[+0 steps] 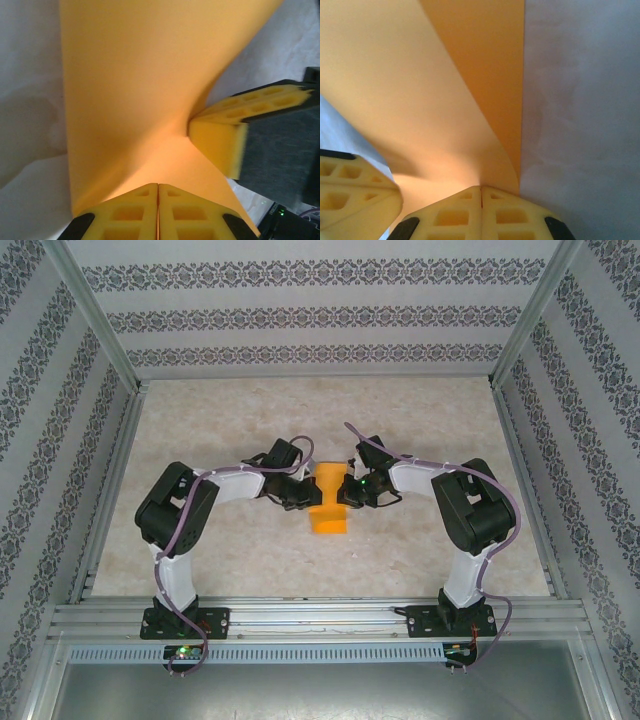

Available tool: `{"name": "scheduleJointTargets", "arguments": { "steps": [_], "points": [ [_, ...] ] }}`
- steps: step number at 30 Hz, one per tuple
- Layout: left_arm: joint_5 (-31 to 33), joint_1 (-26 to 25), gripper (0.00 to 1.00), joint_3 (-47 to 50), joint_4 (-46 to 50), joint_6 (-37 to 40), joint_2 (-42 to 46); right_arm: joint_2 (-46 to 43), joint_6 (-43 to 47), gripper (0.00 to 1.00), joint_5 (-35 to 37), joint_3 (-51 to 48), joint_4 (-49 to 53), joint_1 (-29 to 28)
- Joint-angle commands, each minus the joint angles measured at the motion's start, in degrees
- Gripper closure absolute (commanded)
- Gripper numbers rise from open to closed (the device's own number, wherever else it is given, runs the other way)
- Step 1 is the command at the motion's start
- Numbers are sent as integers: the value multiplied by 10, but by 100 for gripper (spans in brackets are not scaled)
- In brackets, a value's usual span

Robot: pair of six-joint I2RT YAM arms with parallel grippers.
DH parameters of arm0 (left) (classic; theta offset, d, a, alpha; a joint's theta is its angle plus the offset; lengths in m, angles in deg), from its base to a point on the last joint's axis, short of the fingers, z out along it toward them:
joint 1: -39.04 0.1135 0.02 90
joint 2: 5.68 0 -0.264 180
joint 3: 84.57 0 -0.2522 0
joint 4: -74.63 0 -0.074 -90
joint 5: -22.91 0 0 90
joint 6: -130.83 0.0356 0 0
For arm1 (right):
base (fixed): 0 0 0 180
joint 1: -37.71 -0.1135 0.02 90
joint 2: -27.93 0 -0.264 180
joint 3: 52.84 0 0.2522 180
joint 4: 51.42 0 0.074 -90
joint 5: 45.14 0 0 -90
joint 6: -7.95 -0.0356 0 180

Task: Fold a paper plane with a square sheet of paper (fold left side to right side)
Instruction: Hold the square sheet of paper at the center of the table.

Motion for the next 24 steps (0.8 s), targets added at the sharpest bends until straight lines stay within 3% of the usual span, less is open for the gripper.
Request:
{"name": "scheduleJointTargets", "arguments": {
  "steps": [1, 16, 24],
  "points": [
    [3, -3, 91, -6, -5, -3, -13, 35, 8, 100, 70, -16, 68, -3],
    [29, -4, 95, 9, 39, 9, -33, 28, 7, 100, 61, -6, 67, -5],
    [43, -5, 95, 10, 50, 6, -41, -3, -13, 100, 15, -3, 21, -5]
  ]
}}
